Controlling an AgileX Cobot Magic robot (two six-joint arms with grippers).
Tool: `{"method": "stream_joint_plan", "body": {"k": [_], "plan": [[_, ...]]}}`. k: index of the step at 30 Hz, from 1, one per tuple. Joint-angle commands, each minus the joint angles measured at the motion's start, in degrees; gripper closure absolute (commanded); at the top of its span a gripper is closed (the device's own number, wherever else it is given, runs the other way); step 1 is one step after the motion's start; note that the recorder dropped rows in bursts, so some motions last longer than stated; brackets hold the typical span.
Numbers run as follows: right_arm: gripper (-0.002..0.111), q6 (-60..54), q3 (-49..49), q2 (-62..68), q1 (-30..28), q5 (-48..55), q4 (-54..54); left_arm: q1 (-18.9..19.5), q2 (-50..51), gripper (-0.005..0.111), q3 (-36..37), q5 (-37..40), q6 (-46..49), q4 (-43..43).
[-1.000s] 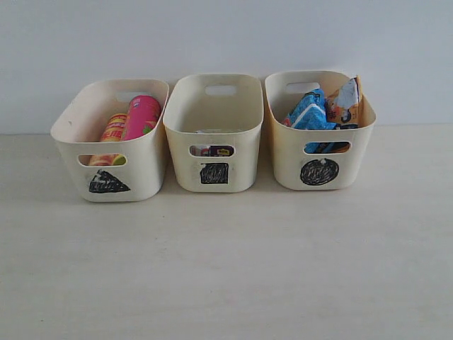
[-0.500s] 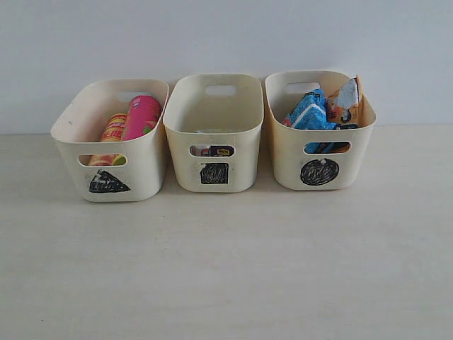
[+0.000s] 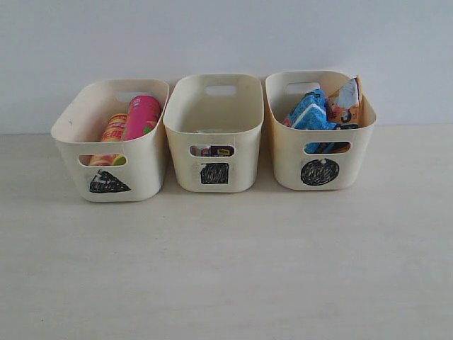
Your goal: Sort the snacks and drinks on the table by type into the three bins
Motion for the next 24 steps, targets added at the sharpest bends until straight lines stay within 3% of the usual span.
{"method": "stream_joint_plan", "body": {"k": [1, 4, 14, 18, 24], "plan": [[0.108, -9.3, 0.2, -6.0, -2.6, 2.4, 0.1, 0.0, -0.2, 0.102, 0.2, 0.2, 0.1, 0.0], [0.108, -18.6, 3.4, -13.9, -4.5, 3.6, 7.0, 0.0, -0.2, 0.102, 0.2, 0.1, 0.1, 0.0], [0.108, -41.6, 6.1, -14.9, -4.3, 6.5, 29.8, 0.0, -0.2, 0.102, 0.2, 0.1, 0.1, 0.0], [0.108, -40.5, 6.3, -15.6, -4.5, 13.1, 29.5, 0.0, -0.2, 0.102, 0.2, 0.1, 0.1, 0.0], [0.108, -37.0, 13.5, -20.1, -4.5, 10.2, 28.7, 0.0, -0.2, 0.102, 0.2, 0.1, 0.1, 0.0]]}}
